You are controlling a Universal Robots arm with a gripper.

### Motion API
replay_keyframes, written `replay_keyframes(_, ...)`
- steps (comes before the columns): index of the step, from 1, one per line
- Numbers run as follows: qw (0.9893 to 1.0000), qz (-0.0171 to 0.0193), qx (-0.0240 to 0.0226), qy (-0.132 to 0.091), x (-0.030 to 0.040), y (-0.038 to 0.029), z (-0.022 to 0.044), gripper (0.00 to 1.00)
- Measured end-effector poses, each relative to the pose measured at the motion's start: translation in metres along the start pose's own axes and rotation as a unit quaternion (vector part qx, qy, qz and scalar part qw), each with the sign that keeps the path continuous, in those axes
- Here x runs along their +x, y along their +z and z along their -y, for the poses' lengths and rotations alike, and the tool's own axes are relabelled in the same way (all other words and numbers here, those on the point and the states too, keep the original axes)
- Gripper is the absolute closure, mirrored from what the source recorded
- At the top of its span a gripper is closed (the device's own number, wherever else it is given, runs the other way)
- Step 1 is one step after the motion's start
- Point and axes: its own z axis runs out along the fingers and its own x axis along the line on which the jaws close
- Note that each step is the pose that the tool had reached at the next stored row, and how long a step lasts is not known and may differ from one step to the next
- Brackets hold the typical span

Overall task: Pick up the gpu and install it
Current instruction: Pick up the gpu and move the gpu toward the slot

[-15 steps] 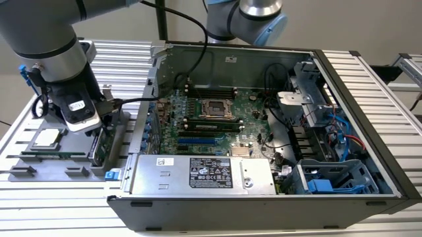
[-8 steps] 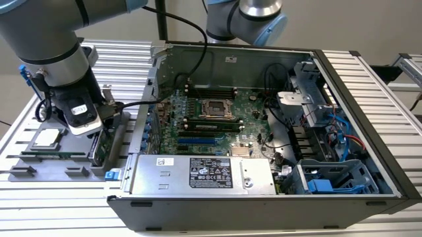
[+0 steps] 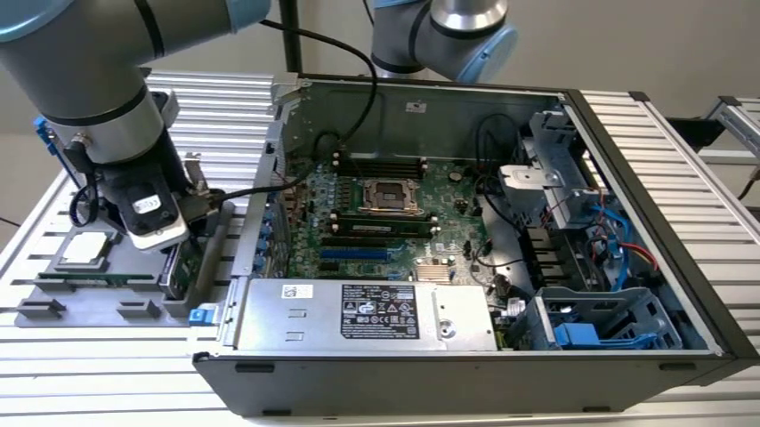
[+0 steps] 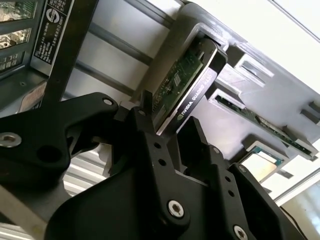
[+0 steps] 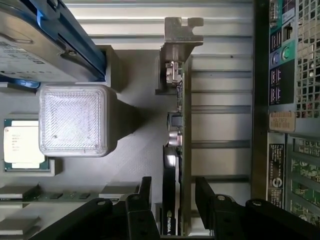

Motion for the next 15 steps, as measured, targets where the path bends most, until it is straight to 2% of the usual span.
replay_keyframes(4, 1.0, 0.0, 0.0, 0.0, 0.0001, 0.0035, 0.0001, 0.0)
replay_keyframes(15, 1.0, 0.0, -0.0002, 0.0, 0.0001, 0.0035, 0.0, 0.0)
